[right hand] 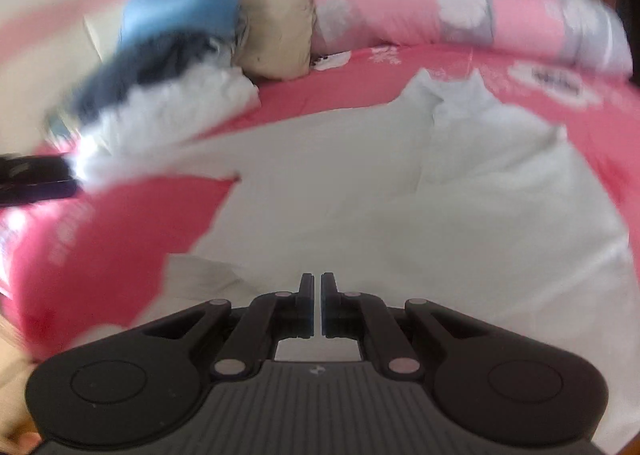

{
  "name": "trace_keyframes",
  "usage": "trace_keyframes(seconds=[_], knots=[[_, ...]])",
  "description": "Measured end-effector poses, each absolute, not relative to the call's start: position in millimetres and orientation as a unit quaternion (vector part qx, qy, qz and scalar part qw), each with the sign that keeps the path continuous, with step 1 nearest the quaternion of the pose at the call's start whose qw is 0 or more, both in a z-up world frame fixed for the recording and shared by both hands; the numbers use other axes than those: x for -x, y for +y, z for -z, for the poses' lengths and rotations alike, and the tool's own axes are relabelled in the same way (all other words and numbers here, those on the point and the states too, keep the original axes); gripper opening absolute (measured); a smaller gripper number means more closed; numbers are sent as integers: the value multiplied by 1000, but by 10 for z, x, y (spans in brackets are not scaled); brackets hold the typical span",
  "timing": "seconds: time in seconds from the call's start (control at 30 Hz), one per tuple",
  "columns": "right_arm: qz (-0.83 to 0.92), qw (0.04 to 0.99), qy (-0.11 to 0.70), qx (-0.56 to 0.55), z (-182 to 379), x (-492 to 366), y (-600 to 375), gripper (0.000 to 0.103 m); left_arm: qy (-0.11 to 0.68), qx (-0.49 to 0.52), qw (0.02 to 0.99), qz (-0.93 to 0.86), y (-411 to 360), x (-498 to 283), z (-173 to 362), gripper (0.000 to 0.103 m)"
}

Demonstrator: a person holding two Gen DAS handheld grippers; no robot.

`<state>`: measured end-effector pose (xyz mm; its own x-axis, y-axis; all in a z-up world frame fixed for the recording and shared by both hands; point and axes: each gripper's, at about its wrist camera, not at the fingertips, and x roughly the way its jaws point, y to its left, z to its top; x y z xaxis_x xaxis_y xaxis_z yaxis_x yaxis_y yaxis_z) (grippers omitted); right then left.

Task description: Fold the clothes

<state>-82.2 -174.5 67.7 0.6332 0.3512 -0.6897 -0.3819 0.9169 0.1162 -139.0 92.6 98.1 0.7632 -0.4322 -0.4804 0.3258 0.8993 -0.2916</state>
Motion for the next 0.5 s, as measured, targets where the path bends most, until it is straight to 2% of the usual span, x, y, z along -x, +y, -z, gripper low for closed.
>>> trace_keyframes(seconds=[0.13, 0.2, 0.27, 0.43, 0.5], knots=[[-179, 909, 370, 66, -522, 678, -1542, 3, 246, 6, 938, 243, 422, 1455, -753, 90], [-182, 911, 364, 71, -510, 650, -1514, 3, 280, -21, 922, 268, 291, 1400, -561, 90], [-186, 909, 361, 92, -415, 688, -1484, 3, 313, -35, 906, 283, 215, 1389, -367, 81], [-195, 903, 355, 144, -194, 782, -1408, 3, 313, -52, 898, 306, 209, 1459, -144, 83], [-203, 899, 360, 146, -298, 777, -1375, 3, 308, -45, 899, 309, 251, 1482, -160, 83]])
